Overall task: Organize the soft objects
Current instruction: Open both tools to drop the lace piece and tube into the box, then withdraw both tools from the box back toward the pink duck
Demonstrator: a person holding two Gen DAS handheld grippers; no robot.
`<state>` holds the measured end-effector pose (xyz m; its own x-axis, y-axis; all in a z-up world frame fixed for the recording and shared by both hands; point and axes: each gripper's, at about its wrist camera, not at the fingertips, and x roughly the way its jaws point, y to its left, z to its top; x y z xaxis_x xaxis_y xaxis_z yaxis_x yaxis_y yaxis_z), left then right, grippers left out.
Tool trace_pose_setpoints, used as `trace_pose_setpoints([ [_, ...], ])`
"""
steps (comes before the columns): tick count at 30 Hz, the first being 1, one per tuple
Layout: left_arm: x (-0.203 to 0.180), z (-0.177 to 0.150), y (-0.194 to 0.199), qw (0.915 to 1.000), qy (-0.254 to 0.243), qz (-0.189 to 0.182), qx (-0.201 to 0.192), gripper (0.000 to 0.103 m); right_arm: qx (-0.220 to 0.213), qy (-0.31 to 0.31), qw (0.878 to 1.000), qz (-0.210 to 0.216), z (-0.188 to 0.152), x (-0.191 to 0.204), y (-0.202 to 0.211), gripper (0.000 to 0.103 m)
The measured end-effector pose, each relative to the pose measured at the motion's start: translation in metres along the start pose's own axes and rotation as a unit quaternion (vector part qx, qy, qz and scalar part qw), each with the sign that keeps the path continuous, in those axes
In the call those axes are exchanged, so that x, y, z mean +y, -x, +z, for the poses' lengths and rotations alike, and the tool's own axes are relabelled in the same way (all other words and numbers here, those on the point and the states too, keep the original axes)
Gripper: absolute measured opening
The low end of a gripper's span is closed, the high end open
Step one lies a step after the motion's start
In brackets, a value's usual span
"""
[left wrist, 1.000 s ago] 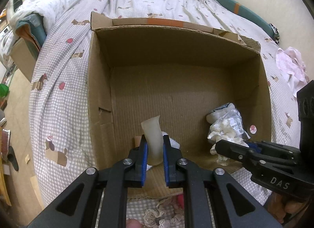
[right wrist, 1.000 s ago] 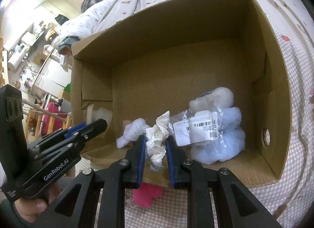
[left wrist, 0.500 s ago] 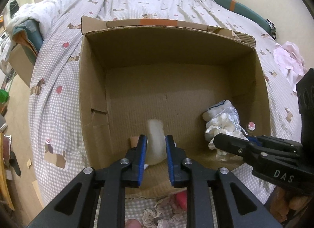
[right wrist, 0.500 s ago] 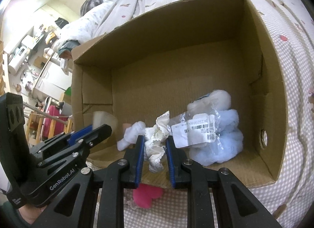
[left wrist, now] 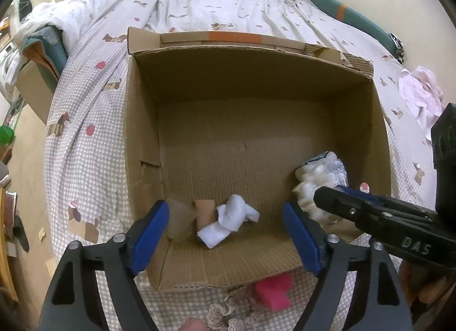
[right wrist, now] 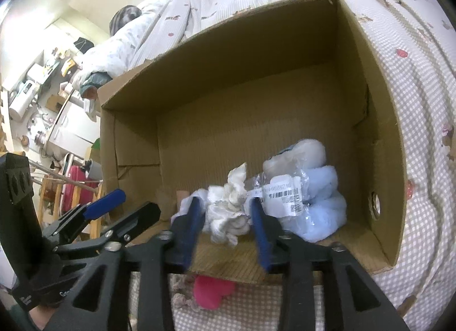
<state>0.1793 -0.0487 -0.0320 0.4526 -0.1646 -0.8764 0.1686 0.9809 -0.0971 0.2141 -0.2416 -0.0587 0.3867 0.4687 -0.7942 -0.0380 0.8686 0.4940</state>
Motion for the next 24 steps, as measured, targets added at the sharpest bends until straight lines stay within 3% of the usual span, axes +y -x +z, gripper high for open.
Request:
trace_pose_setpoints([
  [5, 0.004, 0.003, 0.004, 0.9999, 0.013, -0.004, -0.005, 0.089, -0.023, -0.033, 0.999, 0.004, 0.004, -0.01, 0.009, 0.083],
  [6, 0.004, 0.003, 0.004, 0.9999, 0.012, -0.002, -0.006, 0.089, -0.027, -0.036, 0.999, 0.003, 0.004, -0.011, 0.011, 0.084],
  [24, 0.0, 0.001, 0.014, 0.9996, 0.005, 0.011, -0.024, 0.089, -0.034, -0.038, 0.999, -0.007, 0.004, -0.018, 0.019, 0.084],
])
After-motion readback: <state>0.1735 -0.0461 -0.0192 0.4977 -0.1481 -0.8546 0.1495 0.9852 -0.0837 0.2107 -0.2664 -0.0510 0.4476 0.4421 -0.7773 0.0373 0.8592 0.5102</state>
